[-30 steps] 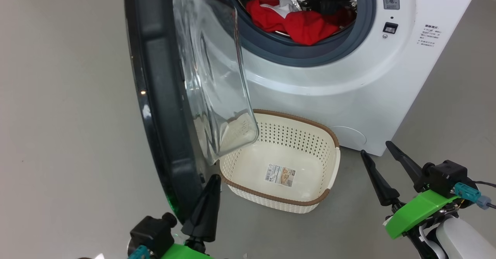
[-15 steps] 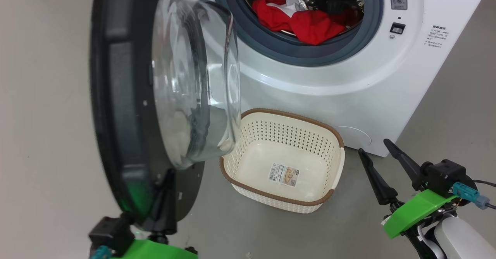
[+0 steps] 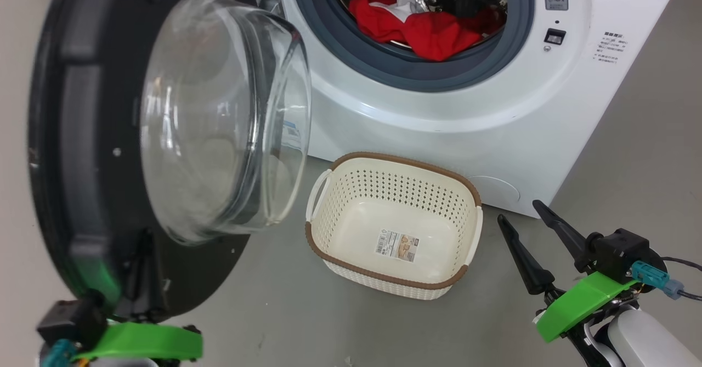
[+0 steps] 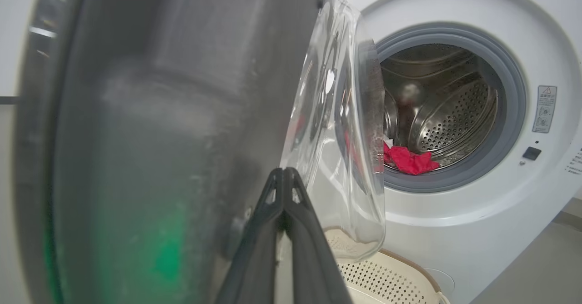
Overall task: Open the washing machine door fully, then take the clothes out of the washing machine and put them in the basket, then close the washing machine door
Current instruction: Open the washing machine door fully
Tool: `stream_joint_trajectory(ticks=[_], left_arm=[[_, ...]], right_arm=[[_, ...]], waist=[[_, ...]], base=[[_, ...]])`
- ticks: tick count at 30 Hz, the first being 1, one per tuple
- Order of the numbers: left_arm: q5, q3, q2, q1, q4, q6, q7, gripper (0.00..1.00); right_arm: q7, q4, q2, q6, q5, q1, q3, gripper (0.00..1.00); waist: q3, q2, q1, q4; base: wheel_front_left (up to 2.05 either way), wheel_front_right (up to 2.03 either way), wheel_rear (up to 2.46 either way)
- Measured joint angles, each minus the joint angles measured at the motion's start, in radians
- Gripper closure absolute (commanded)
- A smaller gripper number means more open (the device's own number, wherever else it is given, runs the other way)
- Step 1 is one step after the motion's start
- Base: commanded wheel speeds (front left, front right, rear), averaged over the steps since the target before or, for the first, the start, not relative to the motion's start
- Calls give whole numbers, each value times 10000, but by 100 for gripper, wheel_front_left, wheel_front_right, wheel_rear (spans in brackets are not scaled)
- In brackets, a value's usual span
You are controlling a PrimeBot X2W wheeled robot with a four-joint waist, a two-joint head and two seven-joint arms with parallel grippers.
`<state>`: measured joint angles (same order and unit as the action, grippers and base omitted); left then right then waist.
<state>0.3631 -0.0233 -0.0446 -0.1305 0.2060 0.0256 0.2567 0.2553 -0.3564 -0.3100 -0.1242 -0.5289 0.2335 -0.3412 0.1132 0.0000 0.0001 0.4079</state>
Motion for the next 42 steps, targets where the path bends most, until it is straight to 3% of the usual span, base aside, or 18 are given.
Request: stream_joint_trajectory(ticks=[25, 42], left_arm=[[-1012, -4082, -466, -2545, 2057, -692, 2, 100], [-1760, -6136, -1350, -4225, 3931, -794, 12, 100]], right_arm=[[0, 201, -240, 0, 23, 252, -132, 0], [0, 318, -357, 0, 29, 628, -180, 0]], waist=[[946, 0, 0, -512], [1662, 0, 0, -1026]], base=[[0, 0, 0], [0, 0, 0]])
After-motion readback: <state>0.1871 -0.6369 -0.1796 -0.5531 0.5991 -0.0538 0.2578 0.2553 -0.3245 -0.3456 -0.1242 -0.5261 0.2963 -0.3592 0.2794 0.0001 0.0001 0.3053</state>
